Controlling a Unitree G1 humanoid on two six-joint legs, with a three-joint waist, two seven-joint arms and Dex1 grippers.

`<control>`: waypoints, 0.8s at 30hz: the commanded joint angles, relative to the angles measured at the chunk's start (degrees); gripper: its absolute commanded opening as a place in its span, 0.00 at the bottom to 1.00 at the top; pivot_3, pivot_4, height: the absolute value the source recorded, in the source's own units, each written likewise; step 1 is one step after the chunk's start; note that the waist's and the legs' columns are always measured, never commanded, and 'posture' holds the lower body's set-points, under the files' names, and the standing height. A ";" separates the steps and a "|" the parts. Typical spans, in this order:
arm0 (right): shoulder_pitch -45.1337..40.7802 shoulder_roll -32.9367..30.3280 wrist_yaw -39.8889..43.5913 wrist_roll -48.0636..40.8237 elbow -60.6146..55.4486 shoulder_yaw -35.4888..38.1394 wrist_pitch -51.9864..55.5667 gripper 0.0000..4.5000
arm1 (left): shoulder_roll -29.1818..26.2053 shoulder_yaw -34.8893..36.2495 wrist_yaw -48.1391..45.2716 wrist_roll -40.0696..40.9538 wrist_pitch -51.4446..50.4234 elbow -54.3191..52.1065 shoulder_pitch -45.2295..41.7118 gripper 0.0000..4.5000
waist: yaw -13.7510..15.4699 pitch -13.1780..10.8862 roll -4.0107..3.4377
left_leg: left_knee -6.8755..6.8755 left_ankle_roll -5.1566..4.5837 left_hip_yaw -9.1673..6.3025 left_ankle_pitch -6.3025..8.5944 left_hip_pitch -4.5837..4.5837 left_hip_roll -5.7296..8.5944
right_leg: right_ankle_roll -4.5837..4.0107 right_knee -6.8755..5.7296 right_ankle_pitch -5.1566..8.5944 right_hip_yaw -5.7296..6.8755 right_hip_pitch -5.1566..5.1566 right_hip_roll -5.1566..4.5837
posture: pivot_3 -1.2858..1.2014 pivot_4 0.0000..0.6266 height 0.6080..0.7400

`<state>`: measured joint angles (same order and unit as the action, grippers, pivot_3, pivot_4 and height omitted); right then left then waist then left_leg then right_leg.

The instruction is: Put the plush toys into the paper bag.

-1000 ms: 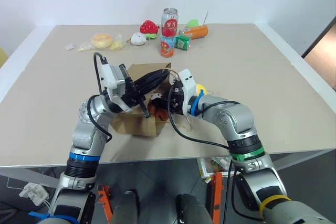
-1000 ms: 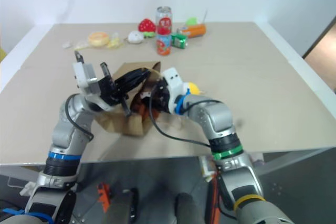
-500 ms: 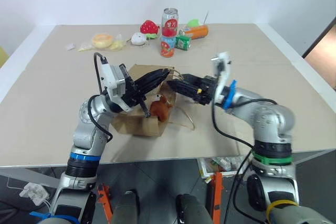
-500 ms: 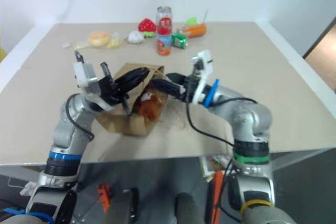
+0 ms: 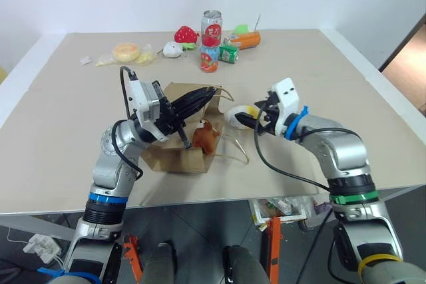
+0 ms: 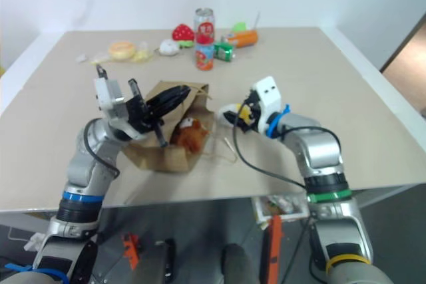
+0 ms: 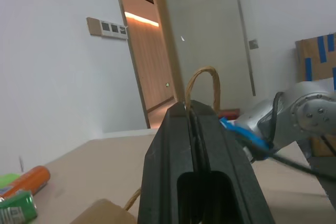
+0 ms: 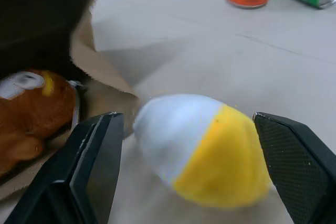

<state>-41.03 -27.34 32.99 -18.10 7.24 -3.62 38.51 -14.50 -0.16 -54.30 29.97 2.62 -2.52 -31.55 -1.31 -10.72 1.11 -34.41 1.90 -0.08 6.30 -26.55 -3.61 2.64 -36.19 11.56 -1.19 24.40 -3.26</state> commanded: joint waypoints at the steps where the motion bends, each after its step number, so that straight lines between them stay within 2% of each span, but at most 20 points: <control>1: -4.18 1.52 -2.22 5.22 7.87 -2.71 -1.16 0.95 | -0.18 0.65 0.32 0.36 0.42 -1.45 -0.99 0.00 | 0.05 0.00 0.00 | 0.00 0.01 0.00 0.00 -0.01 0.01 | 0.03 0.01 0.02 -0.02 -0.01 0.00 | 0.52 0.24 1.00; 5: -6.08 2.59 -3.46 9.27 14.13 -4.91 -0.43 0.95 | -0.24 0.69 0.71 0.19 0.39 -2.07 -0.63 0.00 | 0.13 0.00 0.01 | -0.01 0.01 0.00 0.01 0.00 0.02 | 0.03 0.01 0.03 -0.02 -0.02 -0.01 | 0.52 0.24 1.00; 6: -6.41 2.86 -3.82 9.88 15.27 -4.95 -0.59 0.90 | -0.27 0.71 0.80 0.15 0.39 -2.23 -0.54 0.00 | 0.13 0.01 0.01 | -0.01 0.01 0.00 0.01 0.00 0.02 | 0.02 0.01 0.02 -0.02 -0.03 -0.01 | 0.52 0.24 1.00; 8: -6.82 3.19 -4.03 10.53 16.38 -4.76 -1.17 0.75 | -0.38 0.80 0.97 0.16 0.32 -2.57 -0.35 0.00 | 0.15 0.01 0.01 | -0.01 0.01 0.00 0.00 0.04 0.02 | 0.01 0.00 0.00 -0.01 -0.07 0.00 | 0.52 0.24 1.00; 12: -6.57 3.04 -3.36 10.43 15.08 -3.72 -1.31 0.35 | -0.58 0.91 1.17 0.31 0.04 -2.90 -0.10 0.00 | 0.15 0.01 0.01 | -0.04 0.01 0.00 0.00 0.04 0.02 | 0.00 0.00 -0.02 -0.01 -0.11 -0.01 | 0.52 0.24 1.00; 14: -6.36 2.90 -4.08 9.24 13.90 -1.28 -1.34 0.25 | -0.66 0.90 1.14 0.43 -0.04 -2.84 -0.10 0.00 | 0.15 0.01 0.01 | -0.05 0.00 0.00 0.00 0.04 0.02 | 0.01 0.00 -0.02 -0.01 -0.11 -0.01 | 0.52 0.24 1.00; 15: -6.24 3.09 -4.53 8.19 13.07 0.58 -2.03 0.13 | -0.66 0.86 1.15 0.46 -0.06 -2.76 -0.12 0.00 | 0.18 0.01 0.01 | -0.04 0.01 0.00 0.00 0.04 0.02 | 0.00 0.00 -0.02 -0.01 -0.11 -0.01 | 0.52 0.24 1.00; 17: -5.52 3.18 -3.62 5.16 9.95 4.17 -1.89 0.03 | -0.67 0.81 1.11 0.57 -0.11 -2.51 -0.21 0.00 | 0.27 0.01 0.01 | -0.04 0.00 0.00 0.00 0.02 0.02 | 0.01 0.00 -0.02 -0.01 -0.10 -0.01 | 0.52 0.24 1.00; 24: 2.42 -2.32 6.13 -4.16 -7.47 8.69 3.68 0.03 | -0.76 0.74 0.82 0.90 -0.39 -2.43 -0.36 0.00 | 0.22 0.00 0.00 | 0.10 0.00 0.00 0.01 -0.03 0.01 | 0.07 0.00 0.11 -0.02 -0.03 0.00 | 0.52 0.24 1.00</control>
<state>-38.57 -28.71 37.56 -19.66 4.49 2.91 41.18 -15.03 0.01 -53.23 30.24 2.02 -3.15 -31.39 -1.09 -10.72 1.11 -34.31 1.90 -0.08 6.31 -26.57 -3.60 2.70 -36.19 11.68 -1.21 24.37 -3.26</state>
